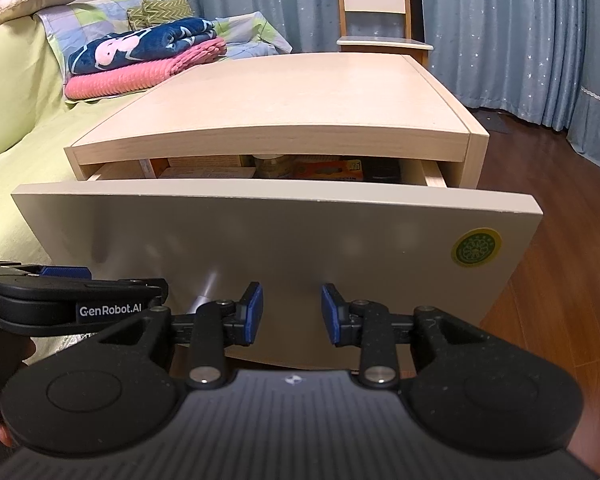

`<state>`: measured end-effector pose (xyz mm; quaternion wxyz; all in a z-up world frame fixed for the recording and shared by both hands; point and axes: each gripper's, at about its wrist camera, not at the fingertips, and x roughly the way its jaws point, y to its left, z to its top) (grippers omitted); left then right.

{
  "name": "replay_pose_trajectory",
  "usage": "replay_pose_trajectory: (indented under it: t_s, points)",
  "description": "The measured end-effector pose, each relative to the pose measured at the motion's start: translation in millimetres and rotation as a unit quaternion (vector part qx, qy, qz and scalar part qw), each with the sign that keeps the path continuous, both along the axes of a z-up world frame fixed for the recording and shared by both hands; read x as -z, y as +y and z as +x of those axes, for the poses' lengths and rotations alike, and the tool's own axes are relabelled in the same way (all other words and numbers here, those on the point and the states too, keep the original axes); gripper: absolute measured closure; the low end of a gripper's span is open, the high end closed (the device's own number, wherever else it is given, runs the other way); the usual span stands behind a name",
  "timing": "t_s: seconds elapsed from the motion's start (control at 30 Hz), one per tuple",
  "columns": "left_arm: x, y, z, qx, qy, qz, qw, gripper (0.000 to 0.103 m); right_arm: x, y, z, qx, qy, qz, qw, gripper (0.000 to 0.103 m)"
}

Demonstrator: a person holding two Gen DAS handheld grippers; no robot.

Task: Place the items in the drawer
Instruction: 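Keep pushing the drawer front into the nightstand with both grippers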

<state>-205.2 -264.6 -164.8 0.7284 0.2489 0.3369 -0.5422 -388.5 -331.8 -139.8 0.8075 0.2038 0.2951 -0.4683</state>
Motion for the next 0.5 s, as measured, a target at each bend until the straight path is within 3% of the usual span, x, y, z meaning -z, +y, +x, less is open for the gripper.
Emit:
replay_pose_trajectory:
  t_s: [0.5]
  points:
    - [-0.5,-7.3,1.2,-0.006,0.004,-0.001,1.0000,0.024,-1.2,-3.8,2.2,0.003,-0.001,-0.009,1.000,0.075]
